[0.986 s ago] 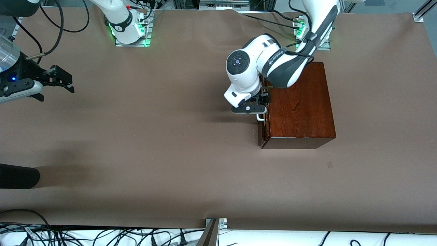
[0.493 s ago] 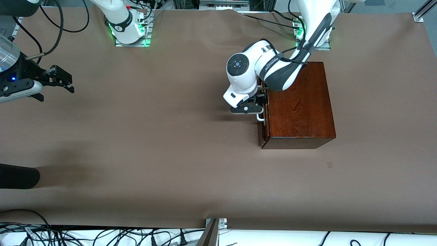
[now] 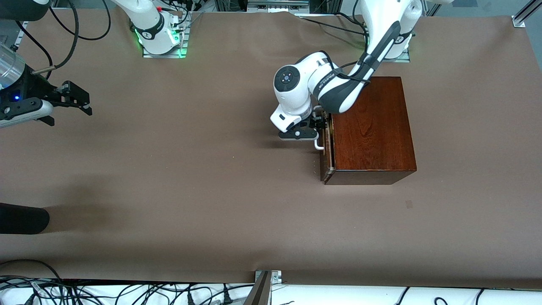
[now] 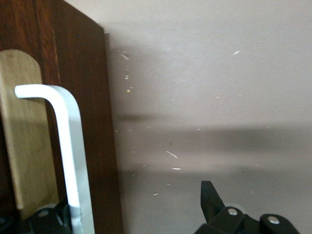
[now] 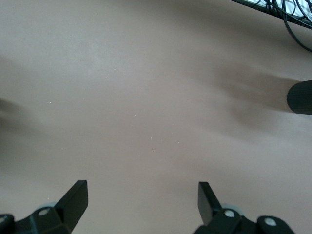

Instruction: Open drawer, take yellow block, close drawer

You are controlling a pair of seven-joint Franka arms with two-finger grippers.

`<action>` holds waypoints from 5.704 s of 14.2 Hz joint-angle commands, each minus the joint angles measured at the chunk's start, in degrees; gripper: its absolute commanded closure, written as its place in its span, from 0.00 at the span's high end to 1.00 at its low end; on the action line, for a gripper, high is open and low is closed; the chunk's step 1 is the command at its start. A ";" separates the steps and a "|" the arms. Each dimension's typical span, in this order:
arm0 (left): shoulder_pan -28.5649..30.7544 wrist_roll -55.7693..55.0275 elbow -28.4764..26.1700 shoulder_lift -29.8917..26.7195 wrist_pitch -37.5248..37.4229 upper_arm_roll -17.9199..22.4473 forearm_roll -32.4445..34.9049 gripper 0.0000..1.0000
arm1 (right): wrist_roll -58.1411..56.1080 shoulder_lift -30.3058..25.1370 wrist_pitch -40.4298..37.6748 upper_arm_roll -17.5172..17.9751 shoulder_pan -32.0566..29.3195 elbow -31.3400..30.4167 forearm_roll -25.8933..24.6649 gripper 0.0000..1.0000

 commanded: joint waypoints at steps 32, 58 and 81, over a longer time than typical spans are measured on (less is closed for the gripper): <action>17.32 29.72 21.49 -12.47 -29.08 0.09 -12.88 1.00 | -7.38 7.20 -2.12 13.88 2.63 2.05 4.20 1.00; 25.00 52.42 -4.53 -35.07 -16.43 17.14 -19.93 1.00 | -13.54 46.58 23.21 19.62 35.78 28.77 -18.56 1.00; 24.12 54.26 -2.95 -34.81 -22.67 14.52 -21.77 1.00 | 0.09 21.13 3.07 16.37 11.12 25.03 0.46 0.00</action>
